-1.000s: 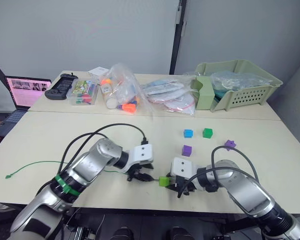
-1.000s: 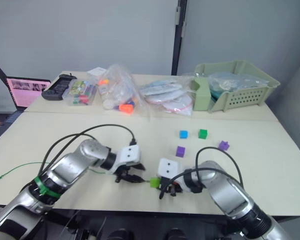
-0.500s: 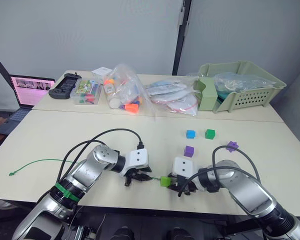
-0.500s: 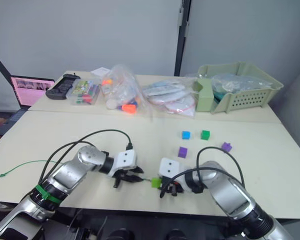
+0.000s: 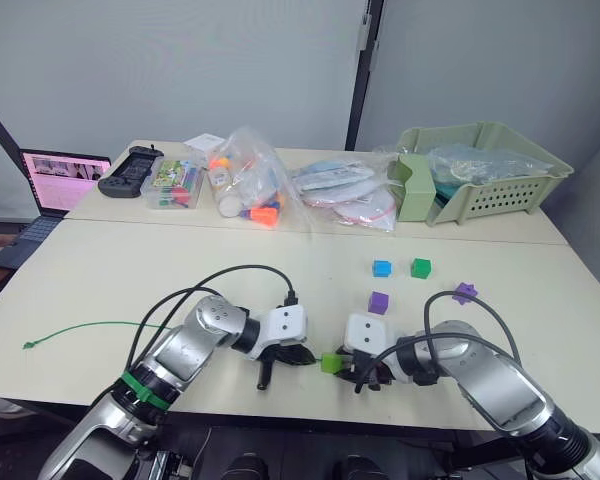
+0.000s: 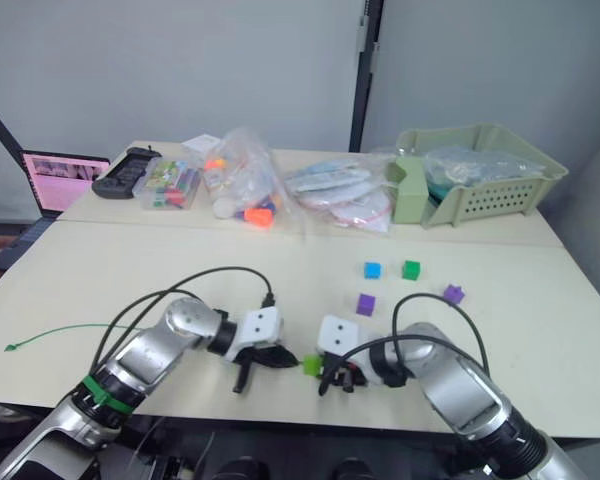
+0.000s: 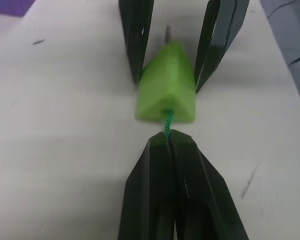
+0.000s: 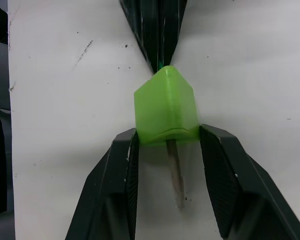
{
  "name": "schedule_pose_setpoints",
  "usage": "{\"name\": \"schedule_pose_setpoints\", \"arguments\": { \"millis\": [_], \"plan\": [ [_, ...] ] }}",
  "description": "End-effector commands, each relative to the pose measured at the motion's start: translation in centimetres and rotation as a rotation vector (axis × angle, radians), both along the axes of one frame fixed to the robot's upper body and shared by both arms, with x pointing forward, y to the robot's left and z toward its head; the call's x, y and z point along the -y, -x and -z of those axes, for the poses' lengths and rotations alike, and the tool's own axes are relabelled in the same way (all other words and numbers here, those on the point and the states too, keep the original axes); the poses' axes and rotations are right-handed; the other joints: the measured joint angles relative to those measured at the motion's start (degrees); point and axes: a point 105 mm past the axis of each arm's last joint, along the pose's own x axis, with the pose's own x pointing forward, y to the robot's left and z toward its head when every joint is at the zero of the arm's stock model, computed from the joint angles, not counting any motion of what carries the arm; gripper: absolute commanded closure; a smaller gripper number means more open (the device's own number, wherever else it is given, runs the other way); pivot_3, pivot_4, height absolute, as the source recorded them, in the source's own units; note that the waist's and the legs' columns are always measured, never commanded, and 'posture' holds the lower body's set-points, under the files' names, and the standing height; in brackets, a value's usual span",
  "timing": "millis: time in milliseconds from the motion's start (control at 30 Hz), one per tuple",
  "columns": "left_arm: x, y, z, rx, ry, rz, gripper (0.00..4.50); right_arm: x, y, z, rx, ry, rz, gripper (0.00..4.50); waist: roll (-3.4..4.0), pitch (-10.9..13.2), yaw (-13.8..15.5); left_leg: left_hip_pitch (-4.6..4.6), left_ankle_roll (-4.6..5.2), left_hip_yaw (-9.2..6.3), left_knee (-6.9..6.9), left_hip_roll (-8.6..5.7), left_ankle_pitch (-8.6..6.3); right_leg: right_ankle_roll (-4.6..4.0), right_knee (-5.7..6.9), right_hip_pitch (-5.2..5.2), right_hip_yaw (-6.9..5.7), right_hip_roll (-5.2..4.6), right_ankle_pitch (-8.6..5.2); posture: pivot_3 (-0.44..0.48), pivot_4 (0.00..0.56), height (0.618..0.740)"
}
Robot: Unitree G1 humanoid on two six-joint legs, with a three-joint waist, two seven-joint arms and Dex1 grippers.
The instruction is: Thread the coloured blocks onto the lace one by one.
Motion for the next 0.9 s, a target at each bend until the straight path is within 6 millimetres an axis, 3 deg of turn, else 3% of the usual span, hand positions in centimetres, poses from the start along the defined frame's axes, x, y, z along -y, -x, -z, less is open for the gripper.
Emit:
{"name": "schedule_pose_setpoints", "arguments": {
  "millis": [33, 300, 400, 467, 667, 700, 900],
  "plan": [
    [1.0, -0.2, -0.2, 0.017, 0.009, 0.004, 4.46, -0.5, 0.4, 0.6, -0.030, -0.001, -0.013, 3.19, 0.02, 0.0, 0.0, 0.00, 0.00, 0.00, 0.00, 0.00, 0.00, 0.00, 0.01, 0.00, 0.00, 0.00, 0.00, 0.000, 0.150, 0.740],
    [0.0, -0.4, -0.2, -0.018, -0.034, -0.035, 4.46, -0.6, 0.3, 0.6, -0.033, -0.003, -0.012, 3.19, 0.02, 0.0, -0.1, 0.11, 0.00, -0.01, 0.00, 0.01, 0.00, 0.01, 0.00, 0.11, 0.00, 0.00, -0.01, 0.000, 0.150, 0.740],
    [-0.2, 0.0, -1.3, -0.060, -0.004, -0.018, 3.73, -0.8, 0.2, -0.1, -0.022, -0.046, 0.003, 3.19, 0.02, 0.0, -0.1, 0.09, 0.00, -0.01, 0.00, 0.01, 0.00, 0.01, 0.00, 0.10, 0.00, 0.00, -0.01, 0.000, 0.150, 0.740],
    [-0.5, 0.3, -1.9, -0.060, -0.015, -0.002, 3.08, -0.9, 0.1, -1.1, 0.003, -0.091, 0.021, 2.18, 0.01, 0.0, -0.3, 0.07, 0.00, -0.02, 0.00, 0.03, 0.00, 0.01, 0.01, 0.07, -0.01, 0.03, -0.01, 0.000, 0.150, 0.740],
    [0.2, 0.1, -2.6, 0.006, -0.063, 0.005, 1.06, 0.9, 1.0, -3.4, 0.038, -0.151, 0.043, 0.11, 0.03, 0.0, 0.3, -0.51, 0.00, -0.05, 0.01, -0.01, 0.00, 0.00, 0.06, -0.50, 0.01, -0.01, 0.01, 0.000, 0.150, 0.740],
    [0.6, 0.2, -2.6, 0.006, -0.062, 0.008, 0.76, 1.3, 1.3, -3.7, 0.037, -0.157, 0.041, 0.00, 0.03, 0.0, 0.4, -0.63, 0.00, -0.10, 0.05, -0.07, 0.00, 0.02, 0.06, -0.53, -0.02, -0.06, 0.00, 0.000, 0.150, 0.740],
    [2.6, -0.3, -1.2, 0.014, -0.085, -0.024, 0.76, 3.4, 1.6, -3.0, 0.024, -0.115, 0.061, 0.00, 0.00, 0.0, 0.4, -0.68, 0.00, -0.08, 0.13, -0.18, 0.00, 0.07, 0.03, -0.53, -0.01, -0.13, 0.01, 0.000, 0.150, 0.740]
  ]
}}
